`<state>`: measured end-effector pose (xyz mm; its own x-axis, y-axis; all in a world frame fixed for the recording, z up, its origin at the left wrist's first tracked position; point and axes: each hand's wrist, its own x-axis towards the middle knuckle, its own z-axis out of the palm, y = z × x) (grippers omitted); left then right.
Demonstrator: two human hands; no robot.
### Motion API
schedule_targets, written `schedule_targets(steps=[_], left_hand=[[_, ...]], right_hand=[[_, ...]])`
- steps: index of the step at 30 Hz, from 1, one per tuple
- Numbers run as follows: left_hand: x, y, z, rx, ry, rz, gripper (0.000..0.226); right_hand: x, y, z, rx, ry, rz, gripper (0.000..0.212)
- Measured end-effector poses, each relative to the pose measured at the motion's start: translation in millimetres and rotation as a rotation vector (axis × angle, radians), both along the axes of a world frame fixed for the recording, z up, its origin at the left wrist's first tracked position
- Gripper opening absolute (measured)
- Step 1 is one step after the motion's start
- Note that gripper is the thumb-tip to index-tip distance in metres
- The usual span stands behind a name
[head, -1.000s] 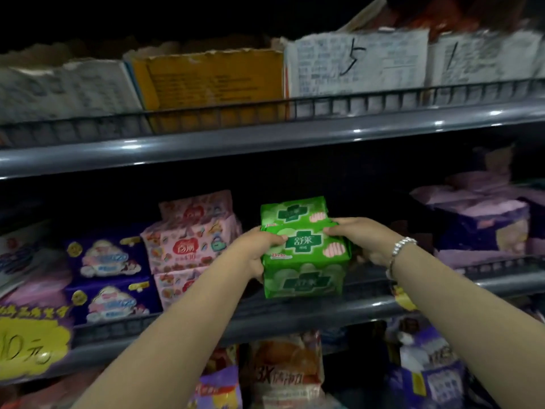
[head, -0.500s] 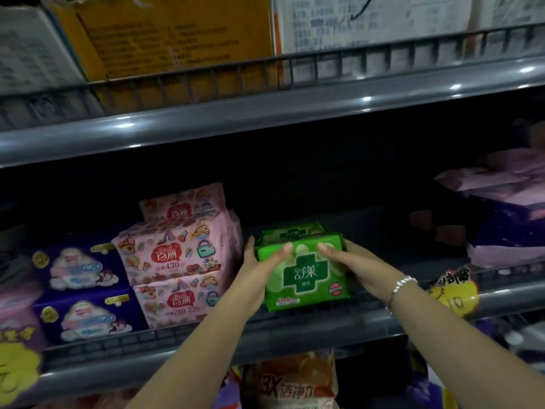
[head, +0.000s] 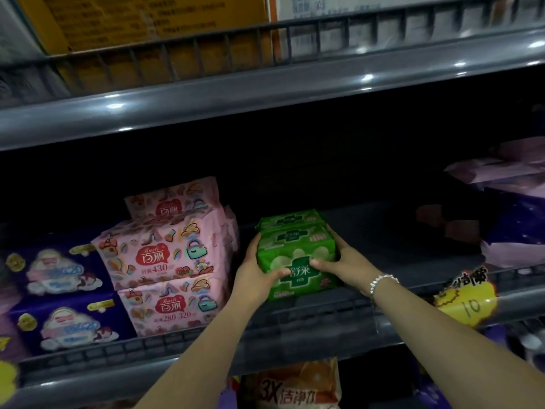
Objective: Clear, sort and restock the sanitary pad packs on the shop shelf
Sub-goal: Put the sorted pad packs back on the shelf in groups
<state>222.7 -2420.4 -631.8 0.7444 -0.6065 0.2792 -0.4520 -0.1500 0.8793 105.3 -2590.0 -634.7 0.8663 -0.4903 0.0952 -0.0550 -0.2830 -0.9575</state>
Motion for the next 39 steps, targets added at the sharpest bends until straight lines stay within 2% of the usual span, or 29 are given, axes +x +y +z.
schedule_targets(steps=[4,7,8,13,16,20,22,26,28,31,34,37,39], left_hand=[[15.6,-18.9,1.7,0.019,0.028,0.006,0.098],[28.2,-30.5,4.8,0.037,0.053,0.015,0.102],[30.8,-33.4,4.4,0.039,0.057,0.029,0.102],[46.0,-41.2,-5.0,0.007,-0.017,0.183,0.106],[49.3,-40.1,-4.0,0.082,-0.195,0.257,0.101],[44.9,-38.0,1.4,0.403,-0.616,0.367,0.076],[46.4,-35.5,3.5,0.52,-0.694,0.385,0.073],[45.3,-28.7,4.2,0.438,-0.618,0.333,0.07],[41.6,-28.6,4.3,0.424,-0.653,0.341,0.066],[34.7,-28.7,8.1,0.505,-0.74,0.364,0.061],[35.8,-28.2,7.7,0.495,-0.713,0.338,0.06],[39.8,-27.5,8.1,0.505,-0.707,0.333,0.058],[40.0,-27.2,9.3,0.525,-0.696,0.323,0.058]], right_hand=[[21.0,-15.5,-4.1,0.047,0.04,-0.017,0.11],[39.4,-32.5,-2.5,0.146,0.042,0.038,0.128],[45.8,-37.4,-1.2,0.179,0.04,0.066,0.125],[78.5,-49.2,-5.7,0.302,-0.028,0.185,0.081],[88.2,-50.4,-10.1,0.371,-0.047,0.204,0.077],[96.8,-39.8,-14.7,0.303,-0.056,0.222,0.079],[101.9,-31.6,-16.8,0.237,-0.045,0.208,0.085],[102.2,-26.7,-18.8,0.177,-0.014,0.219,0.093],[96.4,-27.7,-17.1,0.145,-0.003,0.211,0.092],[90.2,-28.2,-15.4,0.139,-0.01,0.155,0.093],[90.9,-19.7,-14.2,0.18,-0.031,0.135,0.086],[95.2,-13.2,-14.4,0.167,0.018,0.12,0.065],[95.9,-14.9,-17.0,0.107,0.072,0.101,0.086]])
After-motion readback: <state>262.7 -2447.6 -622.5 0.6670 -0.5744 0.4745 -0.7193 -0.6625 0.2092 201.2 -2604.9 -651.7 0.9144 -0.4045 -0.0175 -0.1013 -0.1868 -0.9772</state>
